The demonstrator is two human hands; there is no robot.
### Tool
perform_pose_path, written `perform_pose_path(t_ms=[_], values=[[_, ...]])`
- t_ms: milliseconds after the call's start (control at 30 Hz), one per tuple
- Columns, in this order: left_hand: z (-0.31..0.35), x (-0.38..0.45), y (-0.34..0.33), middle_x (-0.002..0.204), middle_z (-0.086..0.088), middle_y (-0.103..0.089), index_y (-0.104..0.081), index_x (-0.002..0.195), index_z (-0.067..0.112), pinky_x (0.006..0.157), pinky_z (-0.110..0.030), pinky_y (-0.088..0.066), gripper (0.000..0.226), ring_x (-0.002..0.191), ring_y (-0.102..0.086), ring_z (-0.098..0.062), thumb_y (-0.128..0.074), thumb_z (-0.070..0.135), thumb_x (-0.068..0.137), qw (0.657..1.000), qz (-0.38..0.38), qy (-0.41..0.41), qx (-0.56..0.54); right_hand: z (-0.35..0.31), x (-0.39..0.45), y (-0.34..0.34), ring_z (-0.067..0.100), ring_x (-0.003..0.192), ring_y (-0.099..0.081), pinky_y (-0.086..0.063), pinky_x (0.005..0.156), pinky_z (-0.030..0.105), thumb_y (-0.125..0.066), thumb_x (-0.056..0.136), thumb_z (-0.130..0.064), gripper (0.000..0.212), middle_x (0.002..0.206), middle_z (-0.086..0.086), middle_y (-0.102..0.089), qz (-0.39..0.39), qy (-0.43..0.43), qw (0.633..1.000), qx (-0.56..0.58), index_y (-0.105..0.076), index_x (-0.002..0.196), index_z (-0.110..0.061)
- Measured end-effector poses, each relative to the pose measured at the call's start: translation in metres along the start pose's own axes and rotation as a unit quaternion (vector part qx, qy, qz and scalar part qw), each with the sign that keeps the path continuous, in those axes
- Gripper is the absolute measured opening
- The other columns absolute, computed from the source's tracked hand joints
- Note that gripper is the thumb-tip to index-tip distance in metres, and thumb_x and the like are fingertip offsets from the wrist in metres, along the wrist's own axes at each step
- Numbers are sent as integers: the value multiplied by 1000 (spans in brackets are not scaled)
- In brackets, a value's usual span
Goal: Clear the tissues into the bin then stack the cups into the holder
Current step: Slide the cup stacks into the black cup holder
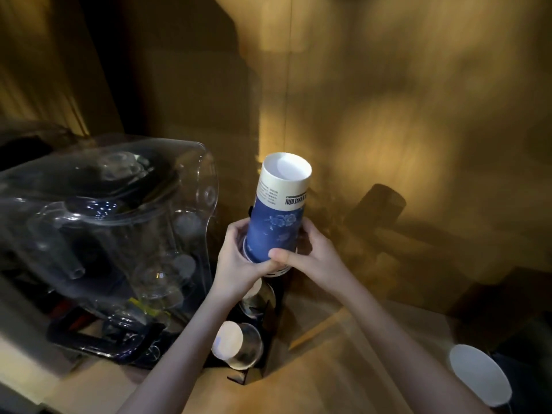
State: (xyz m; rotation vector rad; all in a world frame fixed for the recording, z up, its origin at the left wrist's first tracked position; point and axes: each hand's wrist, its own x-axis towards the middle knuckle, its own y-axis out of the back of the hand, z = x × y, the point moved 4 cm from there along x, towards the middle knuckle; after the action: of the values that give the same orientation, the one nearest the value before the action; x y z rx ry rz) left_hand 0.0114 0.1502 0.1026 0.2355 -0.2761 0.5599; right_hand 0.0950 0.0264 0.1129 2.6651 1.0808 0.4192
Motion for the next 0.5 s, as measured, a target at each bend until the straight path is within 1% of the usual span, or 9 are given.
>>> perform_pose_path(t_ms=[100,133,167,233,267,333,400,467,500], values=[[8,13,6,120,16,-53,-39,124,24,86,-2,-44,87,107,-53,9,-77,44,49,996,-18,-19,82,-7,16,0,-11,109,-50,-43,86,5,-79,67,-33,68,119,-28,-51,19,40,998,-37,-39,121,-40],[11,18,8,126,12,-52,-37,128,20,89,-2,-42,88,111,-52,5,-75,44,52,994,-26,-26,108,-9,21,0,-15,106,-48,-41,83,0,-79,67,-32,69,116,-31,-48,31,51,997,-46,-37,121,-43],[14,23,10,132,5,-50,-35,131,17,95,-6,-40,91,117,-50,-1,-72,44,53,991,-32,-31,128,-10,27,0,-16,106,-46,-39,84,-1,-79,66,-32,72,117,-30,-46,43,58,996,-49,-36,123,-42],[25,29,15,139,0,-46,-31,136,18,105,-21,-37,94,126,-45,-10,-65,44,52,989,-37,-29,138,-7,37,-1,-9,112,-43,-37,91,7,-80,66,-31,79,121,-22,-44,58,55,996,-47,-35,131,-34],[32,32,18,138,4,-46,-32,135,21,106,-22,-35,90,126,-44,-9,-63,42,53,990,-30,-29,132,-4,41,-2,-4,115,-42,-37,93,11,-80,65,-30,83,122,-19,-45,60,47,996,-44,-35,134,-29],[45,36,23,130,16,-49,-36,129,31,102,-15,-34,78,121,-45,-3,-66,40,58,990,-4,-46,133,6,48,-7,1,115,-44,-39,87,4,-82,65,-26,85,120,-14,-48,57,37,997,-28,-35,136,-23],[55,41,27,131,12,-51,-36,132,30,104,-25,-37,77,123,-45,-7,-71,38,64,985,24,-61,161,16,52,-12,4,114,-45,-40,82,2,-82,65,-23,83,118,-11,-49,54,28,998,-25,-36,136,-20],[60,46,29,132,4,-53,-40,131,25,105,-38,-41,74,121,-48,-12,-75,39,66,974,44,-71,209,23,57,-15,6,114,-44,-39,87,12,-81,66,-25,84,118,-9,-48,54,15,998,-22,-35,136,-20],[62,48,29,131,3,-55,-43,129,24,103,-41,-43,71,119,-49,-12,-76,37,67,969,51,-76,231,26,59,-16,7,115,-45,-39,91,19,-81,66,-26,85,118,-9,-48,54,11,998,-16,-35,136,-21]])
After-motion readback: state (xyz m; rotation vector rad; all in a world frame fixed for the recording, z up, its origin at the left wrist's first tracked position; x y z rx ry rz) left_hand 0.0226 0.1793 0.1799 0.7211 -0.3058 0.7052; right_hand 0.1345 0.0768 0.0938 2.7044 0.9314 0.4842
